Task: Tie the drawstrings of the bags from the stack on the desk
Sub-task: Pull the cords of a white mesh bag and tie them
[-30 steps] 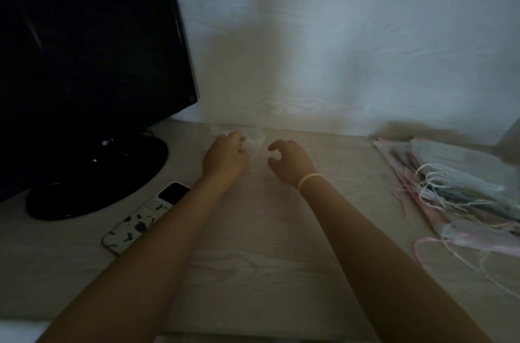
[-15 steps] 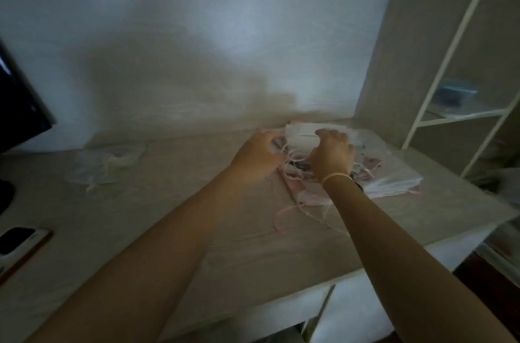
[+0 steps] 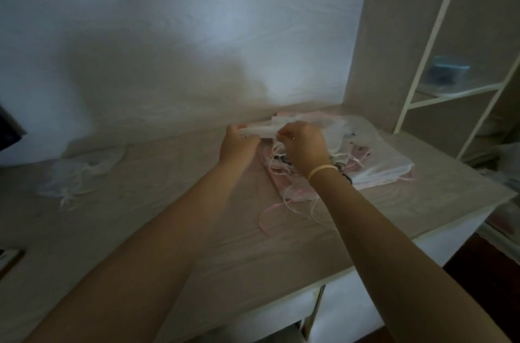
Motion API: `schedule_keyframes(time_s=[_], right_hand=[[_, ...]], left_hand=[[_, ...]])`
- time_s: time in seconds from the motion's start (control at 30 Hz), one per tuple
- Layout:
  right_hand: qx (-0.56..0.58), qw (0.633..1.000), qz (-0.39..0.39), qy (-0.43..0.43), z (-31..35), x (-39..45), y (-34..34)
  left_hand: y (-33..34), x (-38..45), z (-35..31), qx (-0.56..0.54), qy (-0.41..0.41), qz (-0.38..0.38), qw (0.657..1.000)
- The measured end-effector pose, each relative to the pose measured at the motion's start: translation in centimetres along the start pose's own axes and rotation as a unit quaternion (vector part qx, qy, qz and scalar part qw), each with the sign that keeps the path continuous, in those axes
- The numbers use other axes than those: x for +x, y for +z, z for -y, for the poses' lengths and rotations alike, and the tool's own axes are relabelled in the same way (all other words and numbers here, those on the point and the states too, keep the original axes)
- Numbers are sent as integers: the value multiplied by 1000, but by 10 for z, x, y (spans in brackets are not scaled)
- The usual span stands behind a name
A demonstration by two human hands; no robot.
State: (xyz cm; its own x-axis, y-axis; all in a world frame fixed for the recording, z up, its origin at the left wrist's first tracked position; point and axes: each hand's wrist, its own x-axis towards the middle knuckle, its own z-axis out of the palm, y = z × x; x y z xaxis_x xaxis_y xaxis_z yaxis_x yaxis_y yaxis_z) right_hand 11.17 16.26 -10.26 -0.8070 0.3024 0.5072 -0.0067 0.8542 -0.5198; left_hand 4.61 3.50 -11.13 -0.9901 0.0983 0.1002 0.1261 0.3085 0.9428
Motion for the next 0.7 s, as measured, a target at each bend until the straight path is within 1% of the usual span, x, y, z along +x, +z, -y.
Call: schedule_keyframes(time_s=[0.1,0.23,0.3,0.4,0.47,0.53,0.7], right_hand=[[26,999,1,-19,32,-2,28],[29,998,45,-31,81,-13,77],[39,997,71,-8,95,-17,98],[21,993,102,47,115,-19,124],[35,990,103,85,117,-18,132],[70,986,89,122,117,-20,136],[148,977,40,148,97,-27,141]], left_hand=[[-40,-1,12,-31,-14,-36,999],[-107,2,47,-76,-58,-62,993],[-131,0,64,-88,-75,-78,990],[-158,-1,87,-57,-79,-110,989],[-161,-4,96,-43,-81,-115,989],[-164,-6,101,-53,-77,-119,988],[-166,-8,108,-71,-50,-132,987]])
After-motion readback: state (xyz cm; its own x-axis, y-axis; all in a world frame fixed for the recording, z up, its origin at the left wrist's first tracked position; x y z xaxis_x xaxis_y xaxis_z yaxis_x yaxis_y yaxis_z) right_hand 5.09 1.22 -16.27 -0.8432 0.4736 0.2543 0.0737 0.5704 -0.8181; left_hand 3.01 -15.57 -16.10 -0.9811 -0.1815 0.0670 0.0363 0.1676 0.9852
